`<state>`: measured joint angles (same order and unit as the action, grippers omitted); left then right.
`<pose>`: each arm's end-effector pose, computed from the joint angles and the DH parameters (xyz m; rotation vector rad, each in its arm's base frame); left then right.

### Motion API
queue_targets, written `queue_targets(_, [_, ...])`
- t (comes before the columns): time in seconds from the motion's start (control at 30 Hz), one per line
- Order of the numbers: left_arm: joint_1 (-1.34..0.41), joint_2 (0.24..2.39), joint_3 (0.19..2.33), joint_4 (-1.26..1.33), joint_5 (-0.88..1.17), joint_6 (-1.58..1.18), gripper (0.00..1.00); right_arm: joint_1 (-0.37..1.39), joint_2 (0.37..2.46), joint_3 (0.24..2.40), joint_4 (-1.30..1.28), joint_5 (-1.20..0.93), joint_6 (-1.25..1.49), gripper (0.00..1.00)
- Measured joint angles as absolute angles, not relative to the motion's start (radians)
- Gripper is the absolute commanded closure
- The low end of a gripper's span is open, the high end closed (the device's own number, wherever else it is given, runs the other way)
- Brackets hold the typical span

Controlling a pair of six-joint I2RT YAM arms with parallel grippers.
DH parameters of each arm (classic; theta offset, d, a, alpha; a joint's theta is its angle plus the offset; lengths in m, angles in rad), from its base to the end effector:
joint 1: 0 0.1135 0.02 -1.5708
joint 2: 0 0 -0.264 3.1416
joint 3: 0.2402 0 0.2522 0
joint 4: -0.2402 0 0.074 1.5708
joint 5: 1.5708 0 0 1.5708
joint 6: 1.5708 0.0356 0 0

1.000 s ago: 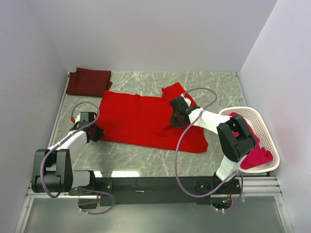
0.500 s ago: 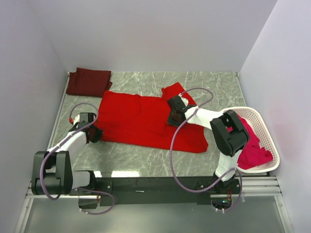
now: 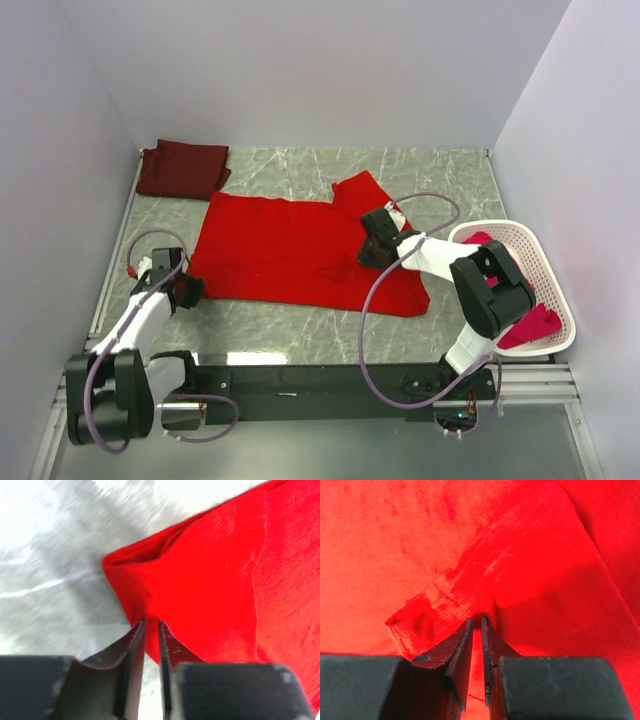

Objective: Fold and stack the t-shirts
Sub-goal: Fold the tshirt

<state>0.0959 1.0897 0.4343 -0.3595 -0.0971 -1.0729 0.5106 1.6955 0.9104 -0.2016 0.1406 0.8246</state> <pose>0.1852 0.0213 0.1528 -1.4625 2.1457 -0.2363 0.2893 0.1563 0.1536 0.4570 2.5378 0.3373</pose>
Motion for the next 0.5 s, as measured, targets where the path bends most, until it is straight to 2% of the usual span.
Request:
queue_targets(0.07, [0.096,1.045,0.426,-0.399,-0.097,-1.079,0.69,0.51,1.675,0.887,-0.2,0.143,0.825,0.77])
queue_targets(0.3, [0.096,0.966,0.443,-0.508,-0.092,-1.074,0.67,0.51,1.655,0.896,-0.25,0.162,0.778,0.57])
queue_targets(0.37, [0.096,0.966,0.496,-0.544,-0.097,-1.055,0.64,0.505,1.647,0.914,-0.287,0.171,0.759,0.52])
queue_targets(0.5, [0.097,1.011,0.704,-0.511,-0.102,-1.004,0.56,0.451,1.629,1.015,-0.374,0.157,0.714,0.48])
